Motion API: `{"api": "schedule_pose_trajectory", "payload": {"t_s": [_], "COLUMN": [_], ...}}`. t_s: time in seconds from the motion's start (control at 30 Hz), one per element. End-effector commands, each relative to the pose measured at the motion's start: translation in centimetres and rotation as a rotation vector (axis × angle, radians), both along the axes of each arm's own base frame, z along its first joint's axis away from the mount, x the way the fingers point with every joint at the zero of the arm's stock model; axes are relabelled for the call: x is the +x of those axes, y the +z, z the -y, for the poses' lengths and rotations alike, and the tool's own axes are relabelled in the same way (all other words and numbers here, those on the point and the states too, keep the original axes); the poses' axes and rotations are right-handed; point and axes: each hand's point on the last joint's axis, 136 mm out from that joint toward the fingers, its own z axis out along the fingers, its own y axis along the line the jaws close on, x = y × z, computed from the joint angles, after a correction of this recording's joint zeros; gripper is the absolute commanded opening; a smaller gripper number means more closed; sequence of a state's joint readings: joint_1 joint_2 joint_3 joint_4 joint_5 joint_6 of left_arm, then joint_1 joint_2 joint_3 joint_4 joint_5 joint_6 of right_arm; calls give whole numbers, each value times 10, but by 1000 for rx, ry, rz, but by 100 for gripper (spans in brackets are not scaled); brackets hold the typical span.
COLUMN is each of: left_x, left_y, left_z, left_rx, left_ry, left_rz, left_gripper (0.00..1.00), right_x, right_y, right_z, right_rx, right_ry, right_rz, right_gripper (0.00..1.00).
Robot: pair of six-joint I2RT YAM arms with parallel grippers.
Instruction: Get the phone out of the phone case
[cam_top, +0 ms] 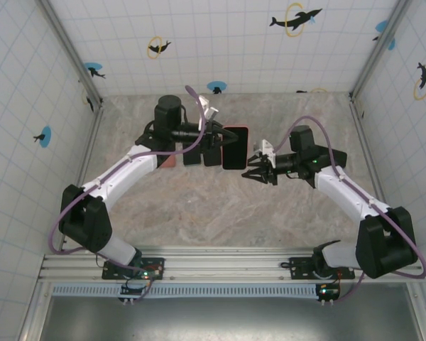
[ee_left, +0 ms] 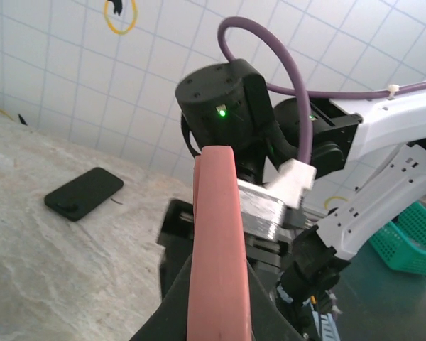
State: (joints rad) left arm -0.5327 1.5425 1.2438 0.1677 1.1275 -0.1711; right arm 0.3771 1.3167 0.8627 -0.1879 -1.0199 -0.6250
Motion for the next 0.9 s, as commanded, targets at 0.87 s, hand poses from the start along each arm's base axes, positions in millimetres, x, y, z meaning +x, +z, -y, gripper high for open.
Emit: {"api": "schedule_pose_trajectory", "payload": {"t_s": [0.87], "left_x": [-2], "left_y": [22], "left_z": [-3], "left_rx": [-59], "left_ry": [-21], "left_rz": [75], "left_gripper": [0], "right_x": [15], "right_y": [30], "right_z": [-6], "right_rx": [109], "right_ry": [-29], "right_rz": [26], "right_gripper": [32]}}
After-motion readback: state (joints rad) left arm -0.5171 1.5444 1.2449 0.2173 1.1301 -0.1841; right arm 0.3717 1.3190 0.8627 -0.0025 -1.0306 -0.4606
